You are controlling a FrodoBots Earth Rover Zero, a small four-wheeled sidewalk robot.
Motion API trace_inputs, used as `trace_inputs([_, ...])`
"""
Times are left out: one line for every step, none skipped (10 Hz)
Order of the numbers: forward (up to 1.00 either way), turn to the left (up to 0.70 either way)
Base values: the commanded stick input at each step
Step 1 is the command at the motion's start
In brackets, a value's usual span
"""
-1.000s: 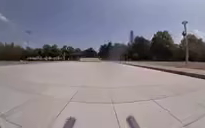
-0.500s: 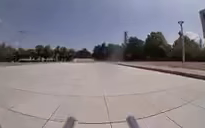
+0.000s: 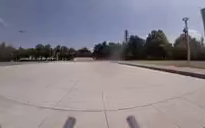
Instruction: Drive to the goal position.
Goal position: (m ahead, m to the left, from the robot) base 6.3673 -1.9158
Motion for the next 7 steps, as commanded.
trace_inputs([1.0,0.0])
trace_inputs([1.0,0.0])
trace_inputs([1.0,0.0])
trace_inputs([1.0,0.0])
trace_inputs([1.0,0.0])
trace_inputs([1.0,0.0])
trace_inputs([1.0,0.0])
